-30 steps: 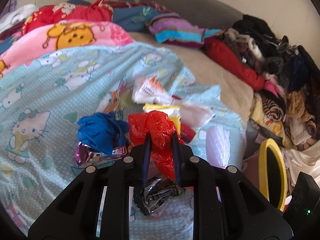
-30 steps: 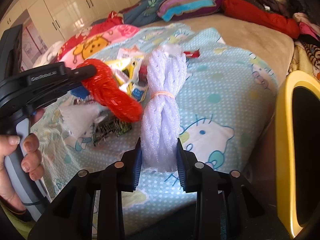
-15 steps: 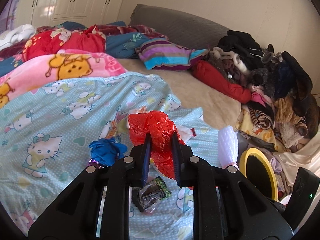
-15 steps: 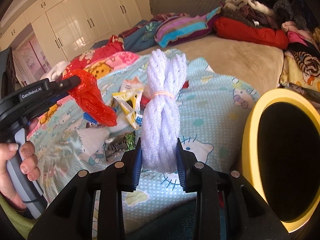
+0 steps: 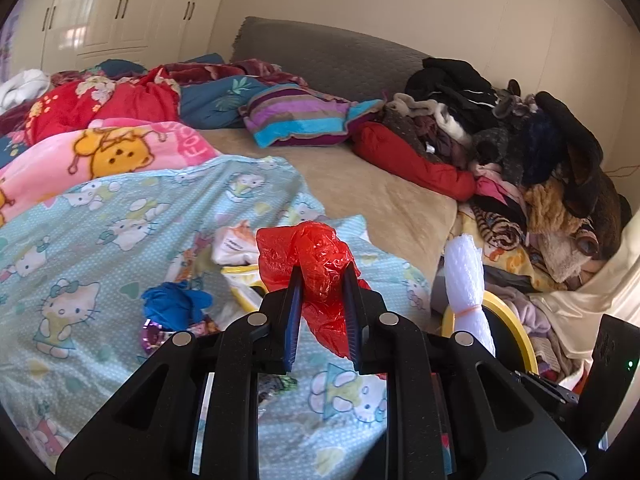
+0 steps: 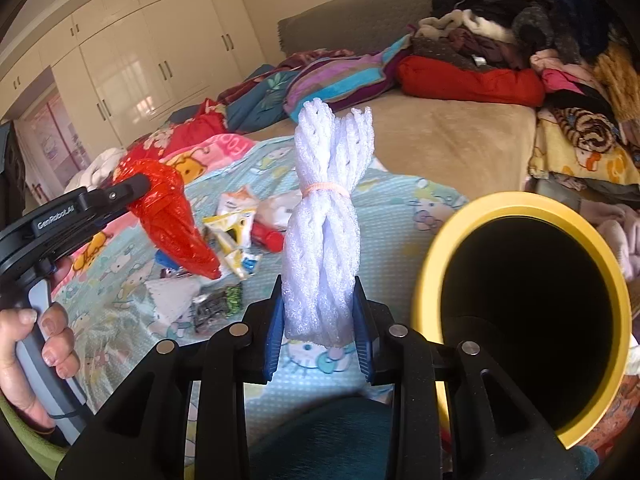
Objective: Collect trash
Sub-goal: 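Carry both items over the yellow bin and open both tools to drop them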
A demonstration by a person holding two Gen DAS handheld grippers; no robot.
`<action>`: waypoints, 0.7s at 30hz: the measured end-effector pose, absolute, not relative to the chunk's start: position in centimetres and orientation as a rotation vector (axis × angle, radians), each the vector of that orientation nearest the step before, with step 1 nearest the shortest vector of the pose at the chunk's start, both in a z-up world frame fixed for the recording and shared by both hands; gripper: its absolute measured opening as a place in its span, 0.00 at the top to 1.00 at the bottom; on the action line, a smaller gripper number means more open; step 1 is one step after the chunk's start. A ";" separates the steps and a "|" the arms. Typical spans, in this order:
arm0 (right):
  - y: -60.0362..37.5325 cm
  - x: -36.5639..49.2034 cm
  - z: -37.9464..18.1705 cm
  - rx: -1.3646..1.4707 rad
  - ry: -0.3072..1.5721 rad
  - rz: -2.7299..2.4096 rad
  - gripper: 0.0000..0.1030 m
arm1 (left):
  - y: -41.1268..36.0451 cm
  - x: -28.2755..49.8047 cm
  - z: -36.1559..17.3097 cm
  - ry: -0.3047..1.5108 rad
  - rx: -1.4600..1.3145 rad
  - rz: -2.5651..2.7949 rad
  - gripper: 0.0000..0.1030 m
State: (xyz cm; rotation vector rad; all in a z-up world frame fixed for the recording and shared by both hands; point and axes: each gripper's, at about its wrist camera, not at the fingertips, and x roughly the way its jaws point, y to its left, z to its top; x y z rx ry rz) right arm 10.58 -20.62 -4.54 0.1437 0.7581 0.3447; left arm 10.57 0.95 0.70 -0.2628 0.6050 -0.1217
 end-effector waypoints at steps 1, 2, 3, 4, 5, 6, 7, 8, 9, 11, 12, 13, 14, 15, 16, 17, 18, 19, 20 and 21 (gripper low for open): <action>-21.1 10.6 -4.5 0.148 0.757 0.336 0.72 | 0.7 10.5 0.7 0.605 -0.262 -0.127 0.87; -21.5 10.5 -4.4 0.151 0.755 0.328 0.72 | 0.4 10.5 0.8 0.605 -0.259 -0.133 0.87; -22.1 10.5 -4.3 0.155 0.751 0.317 0.72 | 0.0 10.5 0.9 0.603 -0.253 -0.140 0.87; -22.5 10.5 -4.2 0.161 0.748 0.309 0.72 | -0.5 10.5 0.9 0.602 -0.248 -0.148 0.87; -22.9 10.5 -4.1 0.164 0.746 0.302 0.72 | -0.8 10.5 1.0 0.602 -0.243 -0.155 0.87; -23.3 10.5 -4.0 0.167 0.743 0.293 0.72 | -1.4 10.5 1.1 0.600 -0.235 -0.165 0.87; -23.8 10.5 -3.9 0.170 0.740 0.286 0.72 | -1.8 10.5 1.1 0.600 -0.230 -0.171 0.87; -24.1 10.4 -3.8 0.172 0.738 0.281 0.72 | -2.3 10.5 1.2 0.601 -0.223 -0.183 0.87; -24.6 10.4 -3.7 0.174 0.734 0.272 0.72 | -2.7 10.6 1.2 0.602 -0.217 -0.191 0.87; -25.5 10.4 -3.6 0.180 0.730 0.258 0.72 | -3.6 10.6 1.2 0.605 -0.207 -0.207 0.87; -25.8 10.5 -3.5 0.184 0.729 0.252 0.72 | -4.0 10.5 1.2 0.605 -0.201 -0.214 0.87; -26.4 10.5 -3.4 0.189 0.728 0.241 0.72 | -4.3 10.5 1.2 0.606 -0.197 -0.219 0.87; -26.7 10.5 -3.4 0.192 0.727 0.235 0.72 | -4.6 10.5 1.1 0.608 -0.193 -0.226 0.87; -27.3 10.5 -3.3 0.197 0.725 0.228 0.72 | -5.2 10.5 1.1 0.610 -0.185 -0.234 0.87; -27.7 10.5 -3.3 0.200 0.723 0.220 0.72 | -5.6 10.6 1.1 0.613 -0.177 -0.240 0.87; -28.0 10.5 -3.3 0.202 0.722 0.214 0.72 | -6.2 10.7 1.1 0.616 -0.167 -0.251 0.87; -28.6 10.5 -3.2 0.207 0.719 0.207 0.72 | -6.5 10.7 1.1 0.617 -0.160 -0.257 0.87; -29.0 10.4 -3.1 0.210 0.717 0.200 0.72 | -7.0 10.7 1.1 0.616 -0.152 -0.264 0.87; -29.4 10.4 -3.0 0.213 0.716 0.193 0.72 | -7.4 10.7 1.1 0.616 -0.146 -0.271 0.87; -29.8 10.4 -3.0 0.217 0.714 0.185 0.72 | -7.9 10.6 1.1 0.616 -0.137 -0.280 0.87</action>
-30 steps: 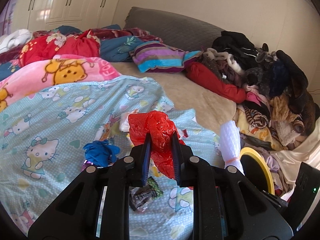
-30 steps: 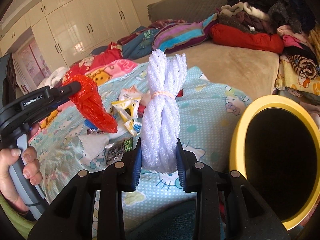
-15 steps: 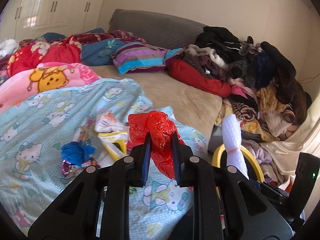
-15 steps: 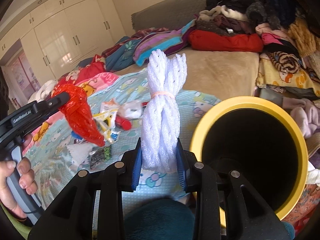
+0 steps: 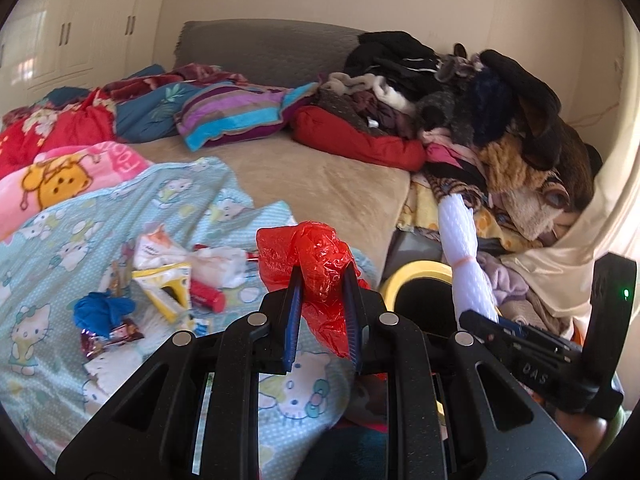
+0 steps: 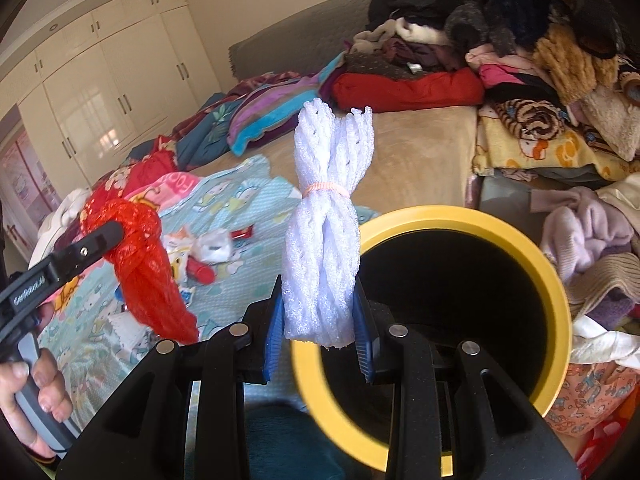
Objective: Collect trash
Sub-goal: 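Carry both items over the yellow bin and open both tools to drop them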
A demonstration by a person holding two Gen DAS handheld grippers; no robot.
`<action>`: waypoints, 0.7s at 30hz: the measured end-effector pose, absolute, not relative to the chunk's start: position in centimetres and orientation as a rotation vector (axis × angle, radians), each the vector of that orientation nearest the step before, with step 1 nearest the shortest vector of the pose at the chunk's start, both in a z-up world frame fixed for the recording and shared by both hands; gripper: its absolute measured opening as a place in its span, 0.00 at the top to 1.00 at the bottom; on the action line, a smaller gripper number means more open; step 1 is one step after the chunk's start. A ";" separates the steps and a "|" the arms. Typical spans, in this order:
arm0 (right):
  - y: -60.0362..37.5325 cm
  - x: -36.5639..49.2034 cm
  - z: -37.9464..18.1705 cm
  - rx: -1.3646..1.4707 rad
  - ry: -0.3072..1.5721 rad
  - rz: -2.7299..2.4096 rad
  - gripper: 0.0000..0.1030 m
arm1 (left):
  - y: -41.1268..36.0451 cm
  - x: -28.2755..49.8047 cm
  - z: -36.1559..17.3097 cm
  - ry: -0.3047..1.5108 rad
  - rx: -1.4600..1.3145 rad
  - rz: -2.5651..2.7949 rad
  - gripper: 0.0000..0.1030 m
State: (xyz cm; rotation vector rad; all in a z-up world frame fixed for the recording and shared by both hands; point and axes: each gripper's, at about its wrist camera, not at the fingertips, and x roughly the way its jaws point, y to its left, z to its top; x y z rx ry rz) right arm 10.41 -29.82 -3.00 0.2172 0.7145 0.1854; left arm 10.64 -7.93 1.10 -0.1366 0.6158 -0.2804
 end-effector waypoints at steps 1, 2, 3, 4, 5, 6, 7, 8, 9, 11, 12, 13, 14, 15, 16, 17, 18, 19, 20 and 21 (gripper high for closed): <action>-30.2 10.5 -3.0 0.220 0.714 0.181 0.72 | -8.4 10.7 1.1 0.616 -0.130 -0.288 0.87; -30.7 10.5 -2.9 0.223 0.714 0.173 0.72 | -8.9 10.7 1.1 0.616 -0.122 -0.297 0.87; -31.2 10.6 -2.9 0.225 0.714 0.167 0.72 | -9.2 10.7 1.1 0.617 -0.116 -0.303 0.87; -31.8 10.5 -2.9 0.227 0.715 0.157 0.72 | -9.6 10.9 1.0 0.618 -0.108 -0.311 0.87; -32.1 10.6 -3.0 0.228 0.717 0.151 0.72 | -10.1 10.9 1.0 0.618 -0.099 -0.320 0.87; -32.3 10.5 -3.0 0.229 0.718 0.144 0.72 | -10.6 10.9 1.0 0.619 -0.093 -0.326 0.87; -32.8 10.5 -3.0 0.230 0.720 0.136 0.72 | -11.0 11.0 0.9 0.621 -0.085 -0.334 0.87; -33.2 10.5 -3.0 0.231 0.723 0.128 0.72 | -11.6 11.0 0.8 0.623 -0.075 -0.344 0.87; -33.5 10.4 -3.1 0.232 0.726 0.123 0.72 | -12.0 11.0 0.7 0.623 -0.069 -0.350 0.87; -34.2 10.5 -3.2 0.236 0.732 0.110 0.72 | -13.0 11.1 0.5 0.627 -0.049 -0.369 0.87; -34.6 10.5 -3.3 0.238 0.735 0.102 0.72 | -13.3 11.1 0.4 0.628 -0.042 -0.375 0.87; -34.8 10.5 -3.3 0.239 0.738 0.096 0.72 | -13.7 11.1 0.3 0.631 -0.034 -0.382 0.87; -35.0 10.5 -3.4 0.240 0.739 0.092 0.72 | -14.3 11.2 0.1 0.634 -0.024 -0.393 0.87; -35.3 10.5 -3.4 0.243 0.741 0.088 0.72 | -14.6 11.2 0.1 0.636 -0.018 -0.398 0.87; -35.6 10.6 -3.5 0.244 0.743 0.085 0.72 | -15.0 11.2 -0.1 0.636 -0.009 -0.405 0.87; -35.8 10.6 -3.5 0.245 0.746 0.082 0.72 | -15.6 11.3 -0.2 0.638 0.002 -0.414 0.87; -36.0 10.7 -3.6 0.246 0.751 0.080 0.72 | -15.9 11.2 -0.3 0.640 0.008 -0.420 0.87; -36.2 10.6 -3.8 0.247 0.754 0.077 0.72 | -16.2 11.3 -0.5 0.643 0.017 -0.427 0.87; -36.4 10.6 -3.9 0.247 0.757 0.072 0.72 | -16.7 11.4 -0.8 0.648 0.029 -0.434 0.87; -36.6 10.7 -4.1 0.249 0.762 0.069 0.72 | -17.2 11.5 -1.0 0.653 0.039 -0.440 0.87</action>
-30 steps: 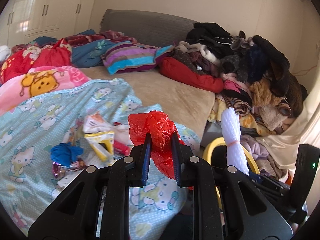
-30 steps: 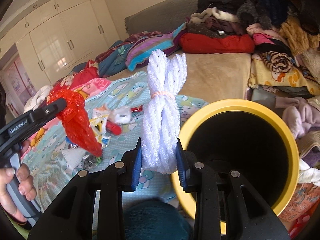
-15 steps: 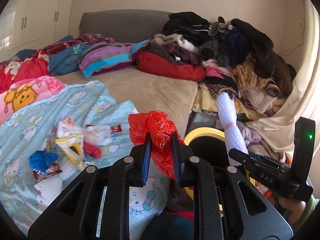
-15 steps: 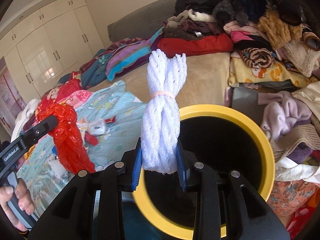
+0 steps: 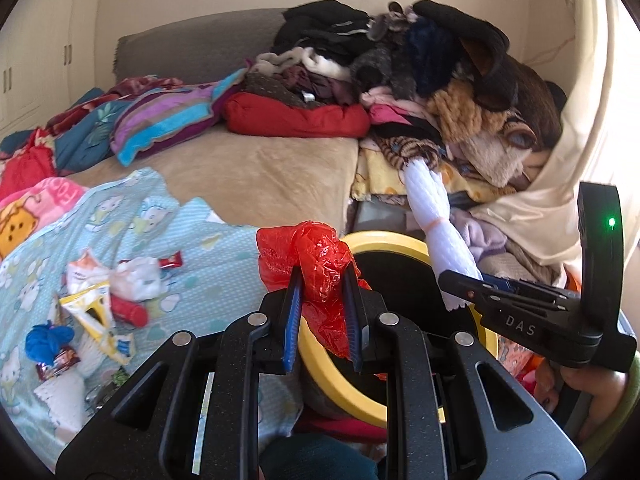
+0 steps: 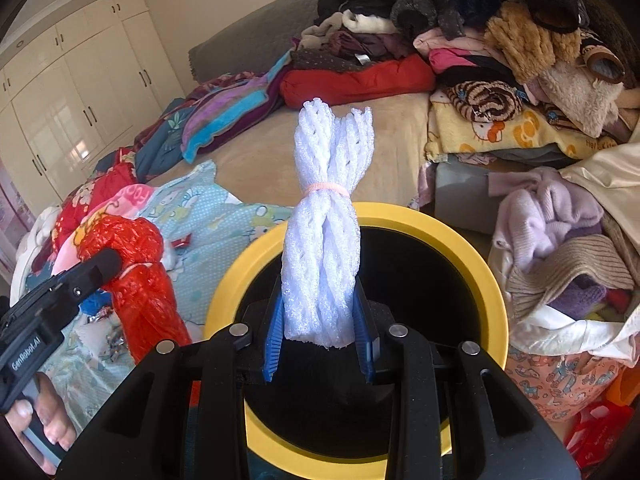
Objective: Collect trash
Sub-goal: 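Carry both items over the yellow bin and open both tools to drop them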
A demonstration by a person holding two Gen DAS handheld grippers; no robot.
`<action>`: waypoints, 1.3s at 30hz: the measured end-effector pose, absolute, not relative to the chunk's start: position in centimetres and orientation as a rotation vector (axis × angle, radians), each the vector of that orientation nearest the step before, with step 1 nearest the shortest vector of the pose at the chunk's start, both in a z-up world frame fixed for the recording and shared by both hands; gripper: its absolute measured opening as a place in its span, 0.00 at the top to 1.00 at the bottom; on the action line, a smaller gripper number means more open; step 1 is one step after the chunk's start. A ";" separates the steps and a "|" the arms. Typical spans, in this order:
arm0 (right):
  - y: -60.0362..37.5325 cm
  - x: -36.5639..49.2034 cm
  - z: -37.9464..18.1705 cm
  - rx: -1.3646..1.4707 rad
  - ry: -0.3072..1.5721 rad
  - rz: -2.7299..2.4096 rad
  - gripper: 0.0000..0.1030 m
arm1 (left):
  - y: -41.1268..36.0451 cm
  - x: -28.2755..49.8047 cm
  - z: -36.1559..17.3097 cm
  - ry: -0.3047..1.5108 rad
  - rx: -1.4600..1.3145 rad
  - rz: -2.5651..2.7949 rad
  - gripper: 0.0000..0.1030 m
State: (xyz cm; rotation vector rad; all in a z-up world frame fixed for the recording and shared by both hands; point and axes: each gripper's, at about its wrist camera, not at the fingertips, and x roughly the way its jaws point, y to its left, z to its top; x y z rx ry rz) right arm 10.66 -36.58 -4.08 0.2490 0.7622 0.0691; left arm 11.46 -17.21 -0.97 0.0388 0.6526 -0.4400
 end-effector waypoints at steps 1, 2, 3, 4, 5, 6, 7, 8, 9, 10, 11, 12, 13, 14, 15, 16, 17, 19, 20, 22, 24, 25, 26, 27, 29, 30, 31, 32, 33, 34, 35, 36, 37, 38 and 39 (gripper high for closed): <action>-36.8 10.7 -4.2 0.250 0.768 0.066 0.72 | -17.5 11.5 -1.2 0.655 0.046 -0.444 0.87; -37.0 10.8 -4.4 0.252 0.772 0.063 0.72 | -17.9 11.6 -1.4 0.658 0.053 -0.448 0.87; -37.2 10.8 -4.7 0.253 0.778 0.060 0.72 | -18.4 11.7 -1.7 0.665 0.064 -0.455 0.87; -37.3 10.9 -4.8 0.254 0.782 0.059 0.72 | -18.7 11.8 -1.9 0.668 0.070 -0.457 0.87; -37.4 10.9 -5.0 0.255 0.786 0.056 0.72 | -19.1 12.0 -2.2 0.673 0.079 -0.464 0.87; -37.6 10.9 -5.2 0.256 0.791 0.053 0.72 | -19.4 12.0 -2.3 0.675 0.085 -0.470 0.87; -37.7 10.9 -5.3 0.257 0.794 0.051 0.72 | -19.7 12.1 -2.5 0.676 0.095 -0.475 0.87; -37.9 11.0 -5.5 0.260 0.798 0.048 0.72 | -20.0 12.2 -2.7 0.677 0.101 -0.479 0.87; -38.1 11.0 -5.7 0.261 0.802 0.046 0.72 | -20.3 12.3 -2.9 0.681 0.106 -0.483 0.87; -38.2 11.1 -5.9 0.262 0.806 0.044 0.72 | -20.6 12.5 -3.1 0.686 0.112 -0.484 0.87; -38.4 11.2 -6.1 0.264 0.810 0.040 0.72 | -20.9 12.7 -3.3 0.690 0.115 -0.484 0.86; -38.6 11.2 -6.3 0.267 0.814 0.037 0.72 | -21.2 13.0 -3.6 0.697 0.121 -0.483 0.86; -38.7 11.2 -6.4 0.269 0.818 0.036 0.72 | -21.4 13.1 -3.8 0.701 0.124 -0.481 0.86; -38.9 11.3 -6.6 0.271 0.822 0.033 0.72 | -21.6 13.4 -4.0 0.707 0.127 -0.479 0.86; -39.0 11.3 -6.8 0.272 0.826 0.030 0.72 | -21.7 13.5 -4.2 0.712 0.127 -0.478 0.86; -39.2 11.4 -7.0 0.275 0.830 0.028 0.72 | -21.8 13.7 -4.3 0.718 0.127 -0.478 0.86; -39.2 11.4 -7.0 0.276 0.833 0.027 0.72 | -21.9 13.9 -4.6 0.723 0.128 -0.477 0.86; -39.4 11.5 -7.3 0.276 0.838 0.027 0.72 | -22.1 14.1 -4.8 0.730 0.128 -0.475 0.86; -39.5 11.4 -7.4 0.275 0.839 0.027 0.72 | -22.1 14.3 -4.9 0.734 0.126 -0.474 0.86; -39.6 11.5 -7.5 0.274 0.843 0.027 0.72 | -22.2 14.5 -5.2 0.739 0.123 -0.469 0.86; -39.7 11.6 -7.7 0.276 0.848 0.026 0.72 | -22.1 14.7 -5.4 0.744 0.116 -0.461 0.86; -39.7 11.6 -7.8 0.277 0.850 0.026 0.71 | -22.1 14.8 -5.4 0.747 0.113 -0.459 0.86; -39.7 11.6 -7.9 0.279 0.852 0.027 0.70 | -22.0 14.9 -5.5 0.748 0.110 -0.456 0.86; -39.8 11.6 -8.0 0.280 0.855 0.029 0.70 | -21.8 15.0 -5.6 0.751 0.105 -0.452 0.86; -39.9 11.7 -8.1 0.292 0.861 0.036 0.65 | -21.7 15.2 -5.7 0.754 0.099 -0.447 0.72; -39.8 11.6 -8.2 0.299 0.864 0.040 0.56 | -21.5 15.2 -5.7 0.755 0.094 -0.443 0.64; -39.9 11.6 -8.2 0.309 0.866 0.041 0.53 | -21.4 15.1 -5.7 0.750 0.087 -0.435 0.47; -39.8 11.6 -8.2 0.308 0.865 0.034 0.47 | -21.0 15.0 -5.6 0.743 0.075 -0.428 0.39; -39.8 11.6 -8.3 0.303 0.866 0.027 0.46 | -20.8 14.9 -5.5 0.740 0.065 -0.425 0.38; -39.7 11.6 -8.2 0.298 0.868 0.026 0.46 | -20.5 14.8 -5.4 0.740 0.053 -0.420 0.33; -39.6 11.7 -8.2 0.291 0.868 0.025 0.45 | -20.1 14.7 -5.3 0.739 0.042 -0.414 0.26; -39.4 11.6 -8.1 0.285 0.865 0.022 0.43 | -19.8 14.6 -5.2 0.736 0.037 -0.410 0.24; -39.3 11.6 -7.9 0.279 0.861 0.016 0.43 | -19.4 14.5 -5.0 0.731 0.031 -0.403 0.23; -39.1 11.5 -7.8 0.272 0.857 0.016 0.42 | -19.0 14.3 -4.8 0.726 0.024 -0.393 0.20; -38.8 11.4 -7.6 0.266 0.852 0.015 0.42 | -18.5 14.2 -4.7 0.723 0.017 -0.386 0.19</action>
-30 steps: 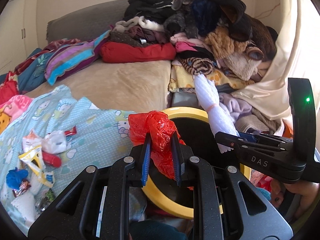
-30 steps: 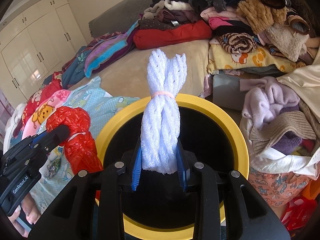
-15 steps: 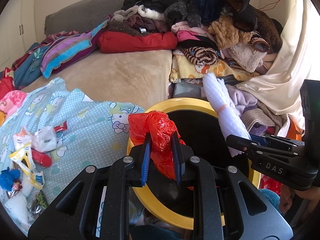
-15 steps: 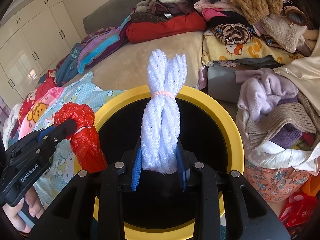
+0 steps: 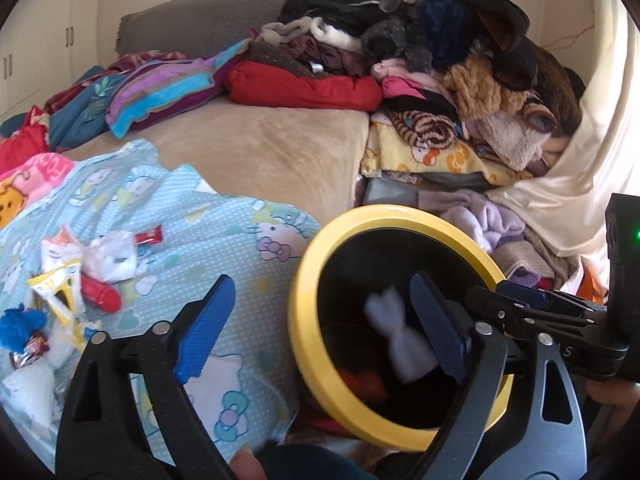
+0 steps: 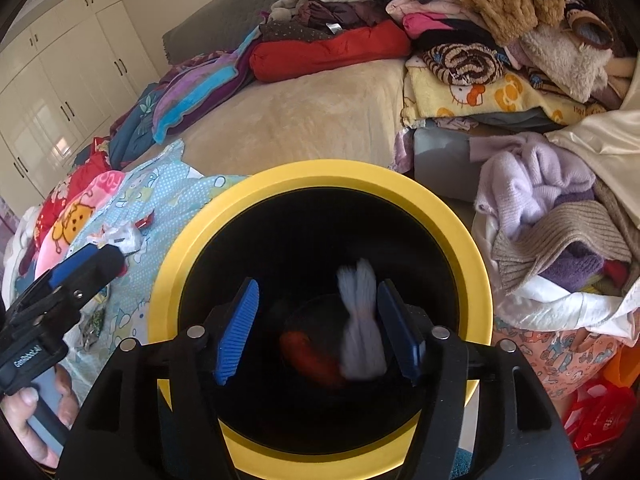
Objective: Collect trash
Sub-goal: 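Carry both items over the yellow bin and open both tools to drop them, then move both tools back to the trash on the sheet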
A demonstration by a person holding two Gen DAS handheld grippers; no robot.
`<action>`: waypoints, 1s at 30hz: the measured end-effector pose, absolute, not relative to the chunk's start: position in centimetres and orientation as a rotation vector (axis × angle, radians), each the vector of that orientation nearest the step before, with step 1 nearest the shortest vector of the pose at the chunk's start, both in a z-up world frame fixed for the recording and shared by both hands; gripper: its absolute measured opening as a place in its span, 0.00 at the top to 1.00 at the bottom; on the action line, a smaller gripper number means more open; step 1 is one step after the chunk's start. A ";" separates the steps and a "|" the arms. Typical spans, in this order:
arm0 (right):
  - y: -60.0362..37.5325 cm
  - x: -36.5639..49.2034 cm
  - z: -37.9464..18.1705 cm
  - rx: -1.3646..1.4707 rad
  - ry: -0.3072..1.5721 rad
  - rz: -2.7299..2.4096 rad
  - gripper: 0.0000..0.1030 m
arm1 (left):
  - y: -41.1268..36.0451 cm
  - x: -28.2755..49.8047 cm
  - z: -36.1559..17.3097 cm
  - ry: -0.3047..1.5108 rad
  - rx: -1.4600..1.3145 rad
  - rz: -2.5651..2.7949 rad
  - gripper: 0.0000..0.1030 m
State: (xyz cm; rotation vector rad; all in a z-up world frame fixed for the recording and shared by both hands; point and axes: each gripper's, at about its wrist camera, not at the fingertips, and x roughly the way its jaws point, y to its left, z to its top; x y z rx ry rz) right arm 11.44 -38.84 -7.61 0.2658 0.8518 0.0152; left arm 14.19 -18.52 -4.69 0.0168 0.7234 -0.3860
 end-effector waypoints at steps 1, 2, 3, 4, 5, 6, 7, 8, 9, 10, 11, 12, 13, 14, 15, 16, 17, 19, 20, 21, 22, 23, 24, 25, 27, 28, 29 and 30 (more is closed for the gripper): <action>-38.6 11.4 -7.4 0.258 0.846 0.013 0.42 | -18.1 14.1 -4.6 0.722 0.010 -0.382 0.17; -38.4 11.3 -7.2 0.250 0.839 0.014 0.41 | -17.6 14.0 -4.4 0.718 0.000 -0.372 0.16; -38.1 11.3 -7.0 0.244 0.830 0.017 0.40 | -17.2 13.9 -4.2 0.715 -0.005 -0.365 0.15; -37.9 11.2 -6.8 0.241 0.824 0.019 0.40 | -16.7 13.8 -4.0 0.712 -0.011 -0.356 0.15; -37.6 11.1 -6.6 0.238 0.816 0.025 0.39 | -16.3 13.7 -3.9 0.707 -0.016 -0.347 0.14; -37.3 11.0 -6.3 0.235 0.808 0.032 0.39 | -15.7 13.5 -3.7 0.700 -0.022 -0.336 0.14; -36.7 10.9 -6.0 0.228 0.794 0.041 0.39 | -15.2 13.4 -3.5 0.695 -0.027 -0.328 0.14; -36.3 10.8 -5.7 0.223 0.784 0.049 0.39 | -14.7 13.2 -3.4 0.691 -0.032 -0.319 0.14; -35.8 10.7 -5.5 0.218 0.772 0.060 0.38 | -14.1 13.1 -3.2 0.685 -0.038 -0.306 0.14; -35.3 10.5 -5.1 0.213 0.761 0.070 0.38 | -13.7 13.0 -3.1 0.682 -0.041 -0.300 0.14; -34.9 10.4 -4.9 0.210 0.751 0.078 0.38 | -13.2 12.9 -3.0 0.677 -0.046 -0.294 0.14; -34.4 10.3 -4.6 0.207 0.743 0.086 0.37 | -12.6 12.7 -2.7 0.669 -0.051 -0.281 0.14; -33.8 10.1 -4.3 0.201 0.730 0.102 0.36 | -12.2 12.6 -2.6 0.665 -0.054 -0.274 0.14; -33.4 10.0 -4.0 0.198 0.722 0.109 0.35 | -11.7 12.5 -2.4 0.659 -0.059 -0.263 0.14; -32.8 9.8 -3.7 0.192 0.711 0.120 0.35 | -11.3 12.4 -2.3 0.656 -0.062 -0.257 0.14; -32.4 9.8 -3.5 0.188 0.706 0.128 0.35 | -10.9 12.4 -2.2 0.653 -0.068 -0.249 0.14; -32.0 9.7 -3.3 0.182 0.701 0.138 0.34 | -10.5 12.3 -2.1 0.650 -0.075 -0.242 0.14; -31.1 9.6 -2.9 0.172 0.693 0.153 0.34 | -9.4 12.2 -1.8 0.643 -0.093 -0.228 0.14; -30.7 9.5 -2.8 0.167 0.690 0.161 0.33 | -9.0 12.1 -1.7 0.639 -0.099 -0.222 0.14; -30.4 9.5 -2.7 0.164 0.689 0.168 0.33 | -8.4 12.0 -1.5 0.632 -0.107 -0.210 0.14; -29.9 9.4 -2.6 0.160 0.688 0.175 0.33 | -8.1 12.0 -1.4 0.627 -0.111 -0.203 0.14; -29.5 9.4 -2.6 0.157 0.687 0.183 0.32 | -7.6 12.0 -1.3 0.621 -0.115 -0.192 0.14; -29.1 9.3 -2.6 0.157 0.686 0.189 0.32 | -7.3 12.0 -1.3 0.618 -0.119 -0.185 0.14; -28.7 9.2 -2.6 0.157 0.685 0.192 0.32 | -6.9 11.9 -1.2 0.615 -0.123 -0.176 0.14; -27.7 9.1 -2.6 0.157 0.687 0.207 0.32 | -6.0 11.8 -1.0 0.605 -0.128 -0.153 0.14; -27.4 9.2 -2.6 0.156 0.688 0.213 0.32 | -5.8 11.7 -0.9 0.602 -0.129 -0.145 0.14; -27.0 9.1 -2.6 0.156 0.689 0.218 0.32 | -5.4 11.7 -0.8 0.598 -0.132 -0.137 0.14; -26.5 9.1 -2.6 0.156 0.690 0.226 0.32 | -5.0 11.6 -0.7 0.594 -0.135 -0.129 0.14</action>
